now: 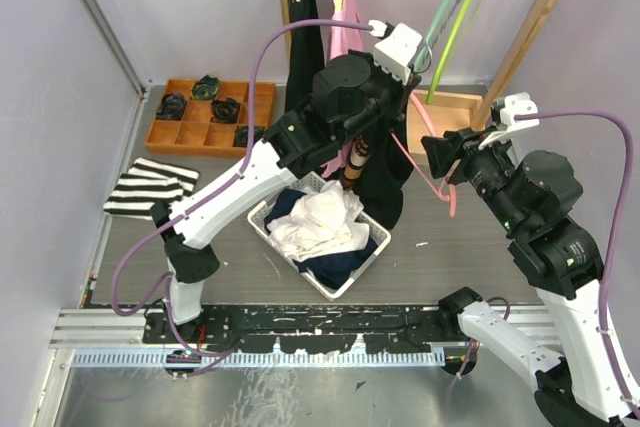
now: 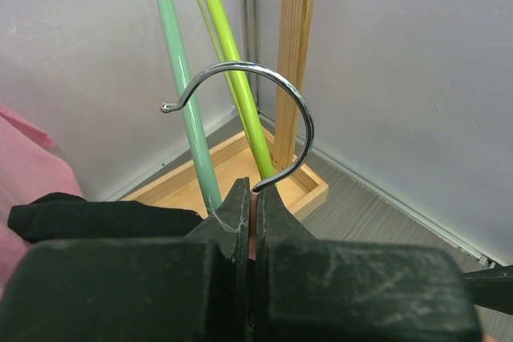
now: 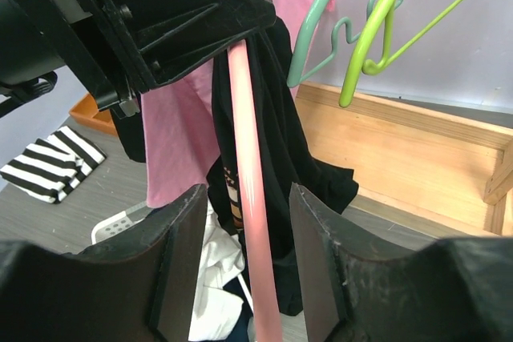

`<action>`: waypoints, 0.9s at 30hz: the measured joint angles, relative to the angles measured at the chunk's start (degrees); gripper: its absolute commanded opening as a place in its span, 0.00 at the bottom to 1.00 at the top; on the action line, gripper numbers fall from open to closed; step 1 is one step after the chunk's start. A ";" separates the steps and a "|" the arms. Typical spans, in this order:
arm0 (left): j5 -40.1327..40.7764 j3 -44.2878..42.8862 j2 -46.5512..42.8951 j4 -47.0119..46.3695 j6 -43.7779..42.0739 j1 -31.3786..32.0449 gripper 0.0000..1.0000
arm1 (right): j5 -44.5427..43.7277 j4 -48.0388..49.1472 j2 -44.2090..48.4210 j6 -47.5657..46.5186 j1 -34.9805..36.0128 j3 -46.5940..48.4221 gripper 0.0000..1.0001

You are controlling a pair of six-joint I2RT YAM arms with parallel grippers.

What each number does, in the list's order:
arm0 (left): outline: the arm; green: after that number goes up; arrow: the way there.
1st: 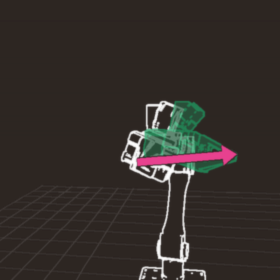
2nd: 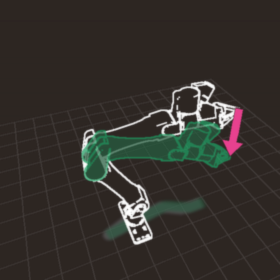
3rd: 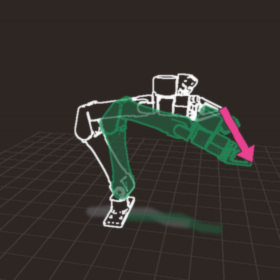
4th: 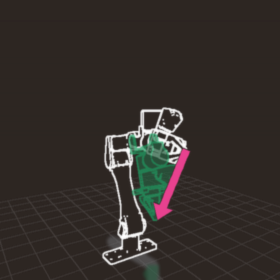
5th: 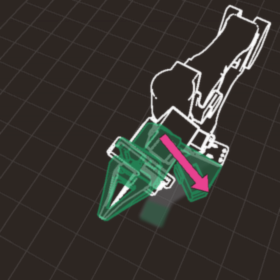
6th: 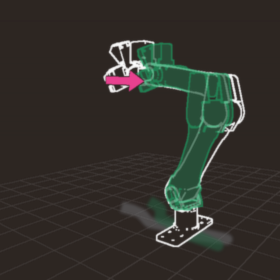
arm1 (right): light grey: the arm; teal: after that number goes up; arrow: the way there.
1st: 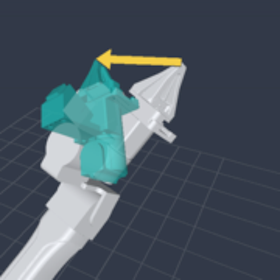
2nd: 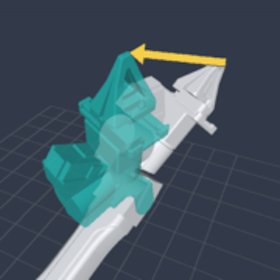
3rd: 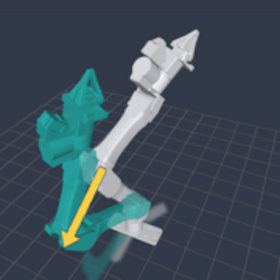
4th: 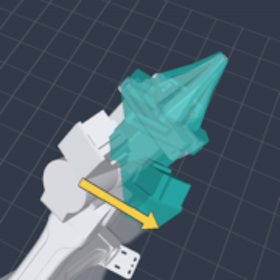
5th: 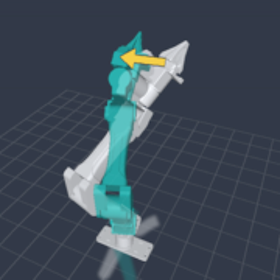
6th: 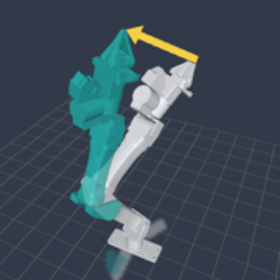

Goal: Remove the t-shirt from the hanger
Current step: Place the hanger on the clothesline.

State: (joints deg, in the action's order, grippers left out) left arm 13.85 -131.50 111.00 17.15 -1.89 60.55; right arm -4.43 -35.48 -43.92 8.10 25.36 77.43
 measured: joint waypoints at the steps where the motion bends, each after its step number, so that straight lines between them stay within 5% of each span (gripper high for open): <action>1: -0.02 0.00 0.00 0.07 0.00 0.07 0.00 | 0.00 0.04 0.00 -0.09 0.00 -0.20 0.48; 9: -0.46 -0.61 0.00 0.57 0.15 0.44 0.00 | -0.46 0.35 -0.66 -0.48 0.00 -1.11 0.41; 16: -1.09 -1.38 0.00 0.81 0.50 0.46 0.00 | -1.05 0.31 -0.70 -0.72 0.00 -1.88 0.20; 27: -5.75 -3.72 1.03 1.01 0.48 0.42 0.00 | 0.26 0.07 1.22 -1.03 0.37 -1.90 0.01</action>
State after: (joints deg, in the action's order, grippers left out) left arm 8.10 -135.22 112.03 18.15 -1.41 60.97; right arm -4.16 -35.42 -42.70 7.07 25.74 75.53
